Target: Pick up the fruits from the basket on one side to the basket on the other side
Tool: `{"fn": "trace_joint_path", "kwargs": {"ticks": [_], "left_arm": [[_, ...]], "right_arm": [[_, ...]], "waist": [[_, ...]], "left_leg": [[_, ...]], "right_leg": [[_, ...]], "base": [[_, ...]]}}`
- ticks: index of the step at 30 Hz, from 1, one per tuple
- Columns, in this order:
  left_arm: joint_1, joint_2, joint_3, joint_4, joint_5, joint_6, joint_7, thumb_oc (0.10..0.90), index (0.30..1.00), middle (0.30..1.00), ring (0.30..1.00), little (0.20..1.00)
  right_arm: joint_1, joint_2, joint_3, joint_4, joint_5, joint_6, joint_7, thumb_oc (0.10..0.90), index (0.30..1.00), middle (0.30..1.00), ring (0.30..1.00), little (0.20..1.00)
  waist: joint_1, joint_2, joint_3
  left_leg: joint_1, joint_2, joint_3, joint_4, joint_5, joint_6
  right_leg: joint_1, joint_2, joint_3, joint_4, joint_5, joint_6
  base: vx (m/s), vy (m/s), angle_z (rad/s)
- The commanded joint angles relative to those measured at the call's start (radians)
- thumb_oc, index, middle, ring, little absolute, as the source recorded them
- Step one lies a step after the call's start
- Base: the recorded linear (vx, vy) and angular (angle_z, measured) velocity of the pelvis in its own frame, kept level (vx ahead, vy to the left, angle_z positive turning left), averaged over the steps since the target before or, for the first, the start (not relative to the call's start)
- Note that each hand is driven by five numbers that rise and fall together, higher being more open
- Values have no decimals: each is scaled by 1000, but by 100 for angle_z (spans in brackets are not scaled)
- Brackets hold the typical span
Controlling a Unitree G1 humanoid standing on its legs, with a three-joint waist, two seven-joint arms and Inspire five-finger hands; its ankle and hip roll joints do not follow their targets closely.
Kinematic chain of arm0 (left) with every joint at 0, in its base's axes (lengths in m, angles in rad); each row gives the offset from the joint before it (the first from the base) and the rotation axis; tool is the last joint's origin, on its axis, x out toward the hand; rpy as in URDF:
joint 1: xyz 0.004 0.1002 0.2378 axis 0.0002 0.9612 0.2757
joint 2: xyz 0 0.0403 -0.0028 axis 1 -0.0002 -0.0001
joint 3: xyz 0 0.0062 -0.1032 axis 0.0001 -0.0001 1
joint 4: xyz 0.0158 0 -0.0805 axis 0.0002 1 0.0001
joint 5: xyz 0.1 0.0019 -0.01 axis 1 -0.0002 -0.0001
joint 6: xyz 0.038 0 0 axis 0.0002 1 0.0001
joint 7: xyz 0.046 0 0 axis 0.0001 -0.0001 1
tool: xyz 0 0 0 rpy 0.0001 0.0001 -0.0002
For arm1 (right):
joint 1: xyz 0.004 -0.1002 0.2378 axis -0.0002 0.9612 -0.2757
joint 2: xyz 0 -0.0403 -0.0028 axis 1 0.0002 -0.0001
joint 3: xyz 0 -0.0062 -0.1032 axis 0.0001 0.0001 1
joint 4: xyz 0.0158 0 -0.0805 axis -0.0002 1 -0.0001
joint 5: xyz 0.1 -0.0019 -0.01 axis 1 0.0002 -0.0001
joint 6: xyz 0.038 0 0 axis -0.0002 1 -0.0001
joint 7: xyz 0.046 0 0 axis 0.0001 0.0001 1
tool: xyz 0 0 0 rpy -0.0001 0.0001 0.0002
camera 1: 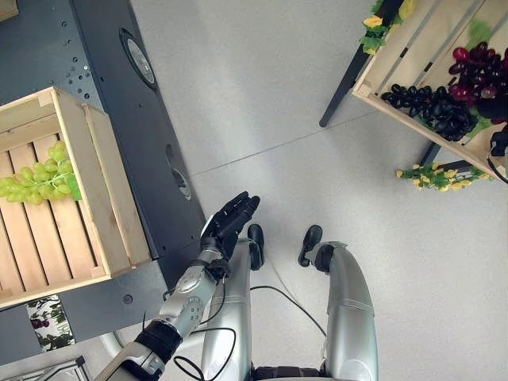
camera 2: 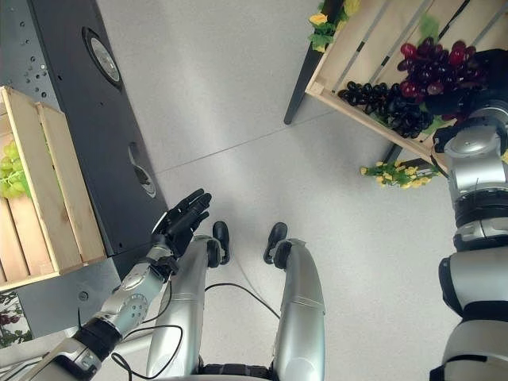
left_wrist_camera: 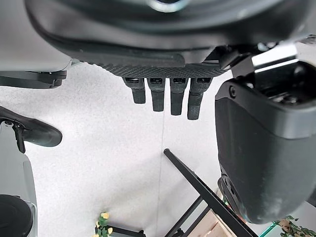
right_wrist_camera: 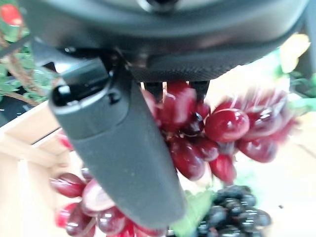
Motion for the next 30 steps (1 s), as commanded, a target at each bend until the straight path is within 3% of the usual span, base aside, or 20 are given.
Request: {"fn": "trace_joint_path", "kwargs": {"ticks": [1, 12, 20, 25, 30], "left_arm": [[35, 12, -4, -129, 11, -65, -40, 800, 900, 900, 900, 900], [32, 7, -1, -142, 0, -60, -28, 800, 900, 900, 900, 900], [24, -1, -3, -143, 5, -58, -18, 800, 900, 900, 900, 900], [12, -25, -7, -131, 21, -57, -6, 800, 900, 900, 900, 900], [4, -46, -13, -123, 39, -61, 17, 800, 900, 900, 900, 900]], "right_arm": [[-162, -181, 41, -11, 7, -47, -99, 800, 900, 900, 900, 900], [-133, -184, 24, -24, 8, -65, -91, 800, 900, 900, 900, 900], [-80, -172, -5, -57, 20, -119, -63, 800, 900, 900, 900, 900], [10, -128, -40, -135, -6, -172, -50, 800, 900, 900, 900, 900], [100, -83, -70, -177, -34, -169, -55, 800, 900, 900, 900, 900]], "waist": [[11, -16, -17], [4, -22, -17], [-1, -30, -17], [-6, -37, -17], [-8, -44, -17]], "left_leg": [[93, 31, -9, -35, -99, -31], [93, 34, -3, -18, -113, -27], [116, 36, 7, -22, -124, -22], [177, 40, 24, -31, -139, -15], [240, 41, 38, -53, -144, -6]], "right_leg": [[81, 38, 22, -16, -27, -16], [81, 43, 30, -13, -29, -16], [103, 45, 37, -27, -24, -10], [161, 36, 36, -40, -30, -2], [222, 28, 33, -64, -31, 5]], "base": [[0, 0, 0], [-1, 27, 0], [-12, 74, -1], [-4, 115, -2], [6, 85, -1]]}}
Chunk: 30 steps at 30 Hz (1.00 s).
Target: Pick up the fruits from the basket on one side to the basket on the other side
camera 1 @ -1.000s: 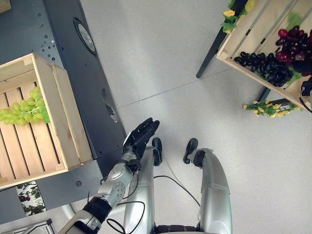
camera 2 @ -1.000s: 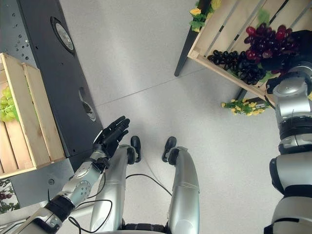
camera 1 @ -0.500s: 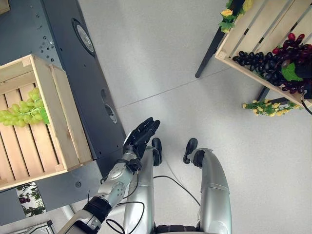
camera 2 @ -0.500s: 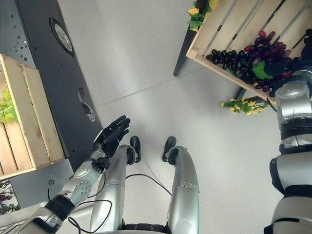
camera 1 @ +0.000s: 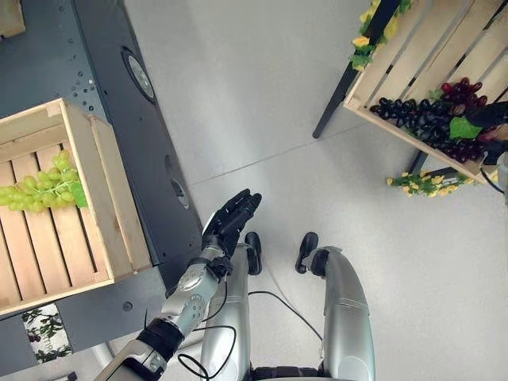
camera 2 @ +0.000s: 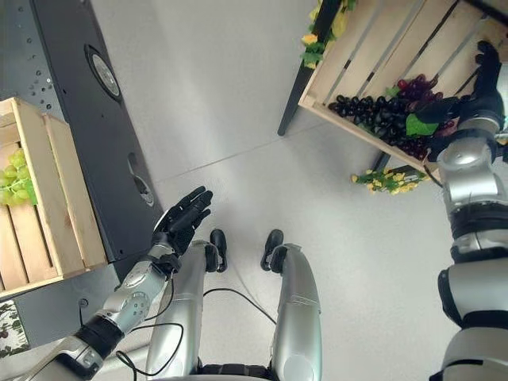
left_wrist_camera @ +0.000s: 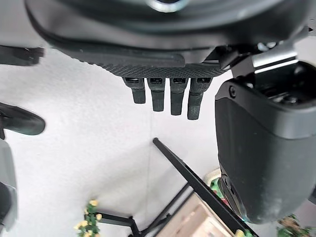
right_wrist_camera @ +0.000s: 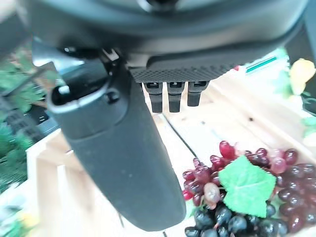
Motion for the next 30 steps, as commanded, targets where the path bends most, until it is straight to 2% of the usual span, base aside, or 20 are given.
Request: {"fn": "trace_joint_path", "kwargs": {"ticks": [1, 9, 18, 25, 30], "left_arm": [[20, -37, -14, -116, 39, -63, 4, 800, 900, 900, 900, 900], [5, -84, -24, -72, 30, -74, 13, 800, 900, 900, 900, 900], [-26, -146, -45, -1, 41, -74, 31, 800, 900, 900, 900, 900], [-32, -171, -29, 69, 31, -75, 30, 800, 900, 900, 900, 900], [-13, -179, -15, 119, 77, -64, 42, 800, 900, 900, 900, 900]], "right_arm": [[-39, -77, -59, -41, -34, -77, -54, 800, 900, 900, 900, 900], [24, -18, -51, -63, -104, -94, -52, 800, 900, 900, 900, 900], [137, 93, -32, -105, -160, -155, -36, 800, 900, 900, 900, 900], [213, 189, -6, -120, -206, -198, -56, 800, 900, 900, 900, 900], [273, 269, 4, -141, -232, -228, -62, 800, 900, 900, 900, 900]], "waist": [[-3, -21, -16], [-15, -19, -16], [-34, -26, -21], [-46, -22, -42], [-46, -20, -69]], "left_leg": [[146, 38, 31, -40, -134, -19], [238, 48, 58, -42, -151, -12], [335, 62, 76, -25, -176, 0], [419, 60, 99, -85, -161, -3], [503, 49, 111, -195, -118, -16]], "right_leg": [[119, 15, 27, -25, -37, -4], [206, 3, 40, -37, -49, -5], [294, -4, 63, -33, -64, -8], [363, -11, 72, -67, -63, -3], [436, -14, 70, -133, -52, 5]], "base": [[3, 106, -2], [1, 107, -2], [8, 64, -4], [4, 6, 0], [56, -23, 0]]}}
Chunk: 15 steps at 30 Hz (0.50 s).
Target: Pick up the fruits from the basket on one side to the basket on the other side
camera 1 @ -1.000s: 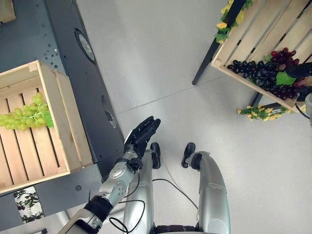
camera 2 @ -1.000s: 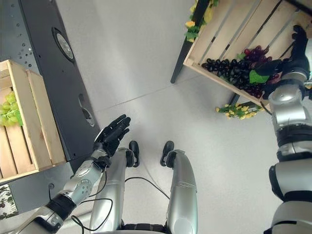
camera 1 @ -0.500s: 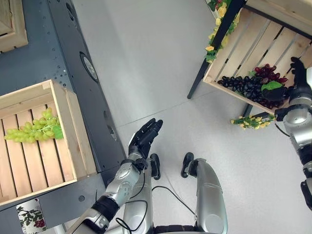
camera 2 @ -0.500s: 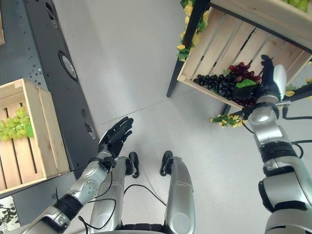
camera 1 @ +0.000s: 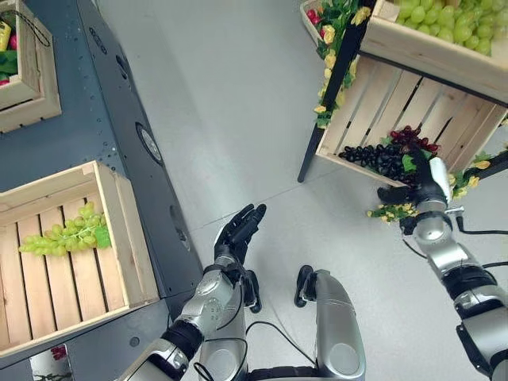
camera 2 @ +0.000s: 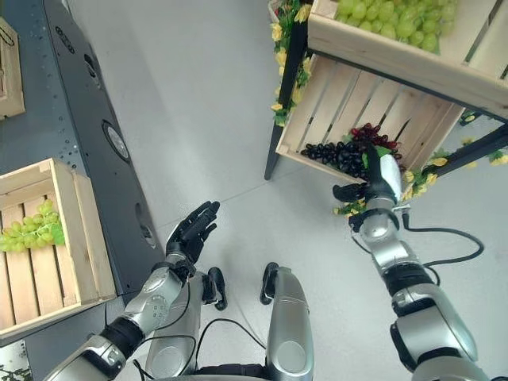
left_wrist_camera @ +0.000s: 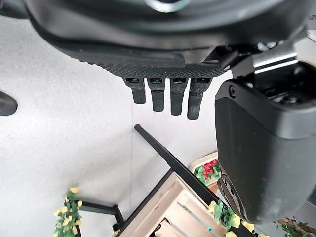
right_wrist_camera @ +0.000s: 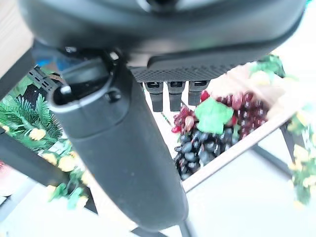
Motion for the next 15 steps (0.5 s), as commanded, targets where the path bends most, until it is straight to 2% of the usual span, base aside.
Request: {"fn": "trace_joint_path", "kwargs": {"ticks": [1, 6, 8, 11, 15], "left_arm": [[29, -29, -6, -67, 96, -59, -13, 800, 900, 900, 900, 900], [67, -30, 7, -54, 148, -52, 1, 800, 900, 900, 900, 900], [90, -32, 24, -40, 188, -64, 31, 800, 900, 900, 900, 900], [119, -28, 54, -26, 236, -74, 59, 800, 900, 900, 900, 900], [162, -13, 81, -28, 338, -89, 102, 800, 900, 900, 900, 900]], "right_arm": [[-21, -19, 4, -108, -76, -122, -71, 800, 900, 900, 900, 900], [63, 51, 8, -191, -120, -144, -74, 800, 900, 900, 900, 900], [115, 89, 16, -239, -130, -159, -58, 800, 900, 900, 900, 900], [180, 116, 18, -269, -133, -175, -38, 800, 900, 900, 900, 900], [264, 143, 18, -297, -136, -199, -36, 800, 900, 900, 900, 900]], "waist": [[8, 2, -81], [9, 8, -120], [10, 16, -153], [14, 21, -190], [24, 25, -227]], "left_leg": [[170, 40, 9, -103, -75, -31], [246, 20, 4, -255, -2, -55], [301, 1, 4, -366, 47, -71], [352, -9, 2, -458, 81, -80], [393, -18, -14, -529, 110, -85]], "right_leg": [[156, 6, 30, -82, -27, -23], [240, 18, 17, -235, 20, -2], [304, 25, 1, -355, 59, 12], [368, 33, -16, -454, 86, 24], [418, 39, -27, -524, 109, 34]], "base": [[78, -44, 3], [72, -41, 5], [82, -22, -4], [95, -22, -2], [102, -25, 11]]}}
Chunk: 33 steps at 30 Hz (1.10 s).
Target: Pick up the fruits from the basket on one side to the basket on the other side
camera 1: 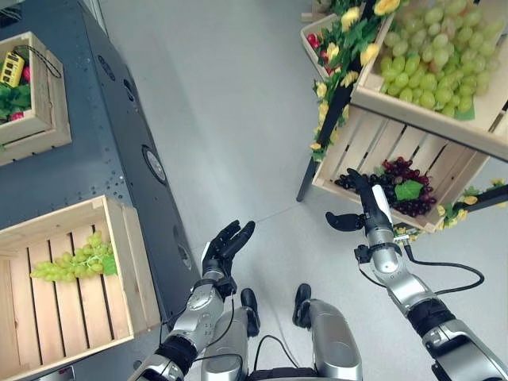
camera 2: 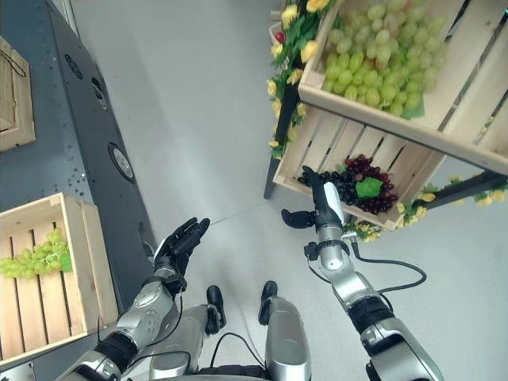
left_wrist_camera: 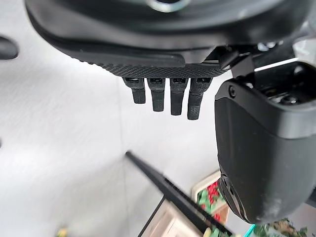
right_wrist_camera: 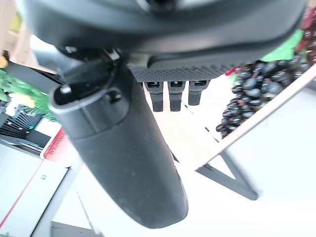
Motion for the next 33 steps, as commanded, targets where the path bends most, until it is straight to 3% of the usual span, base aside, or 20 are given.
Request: {"fn": "trace_joint_path", "kwargs": {"ticks": [1, 12, 16, 24, 29, 30, 31, 32, 33], "left_arm": [[57, -5, -6, -48, 155, -62, 34, 800, 900, 900, 900, 900], [117, 70, 76, -55, 354, -4, 113, 800, 900, 900, 900, 900], [99, 115, 91, -54, 495, 51, 158, 800, 900, 900, 900, 900], [126, 171, 148, -38, 590, 84, 178, 800, 900, 900, 900, 900], [153, 182, 184, -38, 659, 67, 224, 800, 900, 900, 900, 900], [147, 187, 188, -47, 673, 71, 227, 800, 900, 900, 900, 900], [136, 193, 191, -49, 683, 72, 216, 800, 900, 900, 900, 900], [102, 203, 182, -34, 700, 65, 189, 800, 900, 900, 900, 900], [66, 208, 166, -9, 714, 67, 183, 800, 900, 900, 900, 900]], "right_arm": [[39, 1, -9, -35, -56, -140, -21, 800, 900, 900, 900, 900], [157, 75, 55, -85, 15, -130, 108, 800, 900, 900, 900, 900], [142, 90, 98, -89, 109, -84, 267, 800, 900, 900, 900, 900], [141, 96, 153, -90, 249, -27, 353, 800, 900, 900, 900, 900], [129, 106, 162, -83, 254, -12, 383, 800, 900, 900, 900, 900], [128, 100, 163, -91, 252, -12, 377, 800, 900, 900, 900, 900], [130, 93, 163, -98, 256, -16, 367, 800, 900, 900, 900, 900], [138, 87, 155, -104, 267, -21, 336, 800, 900, 900, 900, 900], [141, 85, 151, -104, 268, -20, 322, 800, 900, 900, 900, 900]], "waist": [[25, 11, -169], [95, 28, -254], [138, 34, -264], [198, 26, -272], [221, 27, -258], [224, 28, -251], [217, 29, -243], [188, 25, -232], [172, 24, -222]], "left_leg": [[53, 15, -28, -47, -43, -19], [132, -12, -113, -225, 30, -31], [139, -15, -155, -316, 88, -54], [123, -15, -200, -315, 113, -64], [89, -9, -225, -287, 126, -86], [64, -10, -219, -279, 133, -90], [47, 7, -159, -262, 135, -96], [29, 56, -4, -201, 129, -106], [17, 64, 28, -183, 124, -108]], "right_leg": [[110, -30, 27, -124, 22, 12], [205, -19, -25, -249, 60, 31], [234, -12, -68, -311, 84, 35], [259, -7, -129, -304, 61, 18], [265, 6, -131, -306, 49, -5], [264, 7, -134, -306, 50, -6], [262, 4, -156, -301, 46, -7], [257, -13, -213, -283, 42, -9], [254, -23, -236, -269, 41, -8]], "base": [[97, -11, 20], [59, -18, 21], [-18, -81, 39], [9, -91, 31], [31, -72, 10], [-41, -41, 3], [-109, -25, 18], [-128, 24, 55], [-89, 50, 98]]}}
